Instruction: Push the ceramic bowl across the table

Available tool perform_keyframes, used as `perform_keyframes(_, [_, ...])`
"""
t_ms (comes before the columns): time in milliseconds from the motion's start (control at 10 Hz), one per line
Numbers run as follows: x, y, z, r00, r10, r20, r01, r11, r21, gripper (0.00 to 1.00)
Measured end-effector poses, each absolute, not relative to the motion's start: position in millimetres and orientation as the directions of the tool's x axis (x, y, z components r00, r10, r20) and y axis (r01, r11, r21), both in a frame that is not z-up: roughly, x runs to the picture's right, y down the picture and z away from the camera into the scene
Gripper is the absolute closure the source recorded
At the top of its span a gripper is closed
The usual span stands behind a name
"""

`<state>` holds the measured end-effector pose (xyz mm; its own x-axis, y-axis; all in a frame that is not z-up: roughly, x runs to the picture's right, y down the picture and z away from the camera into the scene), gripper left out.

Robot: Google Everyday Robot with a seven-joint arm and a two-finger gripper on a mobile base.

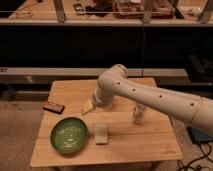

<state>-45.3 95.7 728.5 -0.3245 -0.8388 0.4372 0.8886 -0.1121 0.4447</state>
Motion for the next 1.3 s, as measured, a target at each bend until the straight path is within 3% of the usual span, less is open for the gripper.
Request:
perform_keyframes(500, [-48, 95, 727, -0.325, -0.84, 0.435, 0.884, -0.107, 0.455, 0.2])
perform_keyframes(1000, [-128, 89, 699, -0.406, -0.833, 0.377, 0.742, -0.059, 0.668, 0.22])
perform_keyframes(1300, [-155, 119, 713, -0.446, -0.803, 0.395, 0.691, -0.029, 0.722, 0.51])
